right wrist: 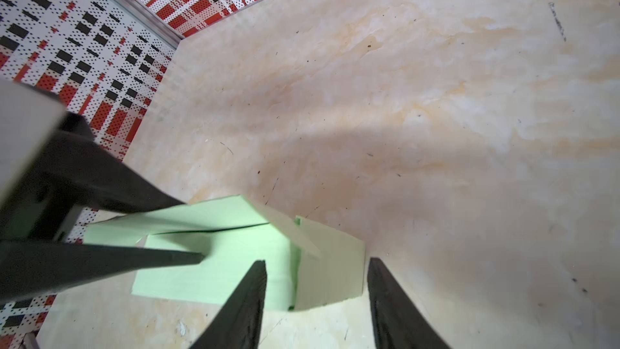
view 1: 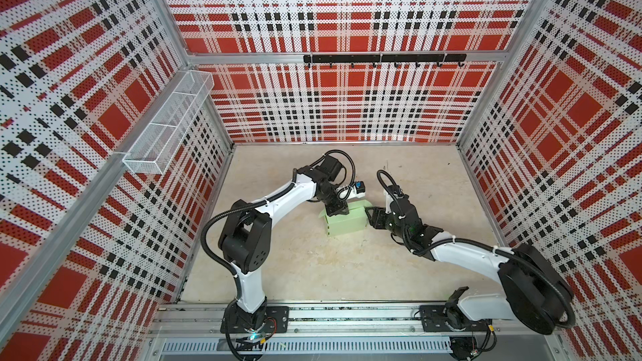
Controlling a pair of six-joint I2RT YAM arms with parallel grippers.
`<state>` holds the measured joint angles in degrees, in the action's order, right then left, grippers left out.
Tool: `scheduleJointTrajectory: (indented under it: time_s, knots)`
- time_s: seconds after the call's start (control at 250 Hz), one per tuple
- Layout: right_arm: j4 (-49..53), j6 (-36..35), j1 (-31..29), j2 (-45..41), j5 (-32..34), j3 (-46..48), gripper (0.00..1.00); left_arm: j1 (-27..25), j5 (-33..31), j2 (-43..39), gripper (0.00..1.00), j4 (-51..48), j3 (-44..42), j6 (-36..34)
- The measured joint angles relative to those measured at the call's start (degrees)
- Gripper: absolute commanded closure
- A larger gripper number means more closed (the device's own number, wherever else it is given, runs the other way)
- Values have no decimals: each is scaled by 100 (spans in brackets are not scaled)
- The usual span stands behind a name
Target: Fold the paper box
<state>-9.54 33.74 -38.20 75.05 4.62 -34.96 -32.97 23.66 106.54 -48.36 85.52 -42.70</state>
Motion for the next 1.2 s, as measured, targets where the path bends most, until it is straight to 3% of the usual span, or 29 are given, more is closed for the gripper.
scheduleJointTrajectory:
  time_s: [0.272,0.468,0.596,0.876,1.2]
  knots:
    - [1926,-1827,428,-599,-605,-1167,49,-22,-22,0,74,9,0,-22]
    - [2223,-2844,1237,-588,-1620,-1268,50,-66,-57,0,74,37,0,-24]
    - [2306,-3289,1303,-238,-2247,-1421,52,-81,-59,0,74,37,0,-24]
    - [2249,-3622,1290,501,-2846,-1622,57,-81,-57,0,74,37,0,-24]
    - [2103,-3606,1290,1014,-3141,-1884,76,-81,-57,0,74,37,0,-24]
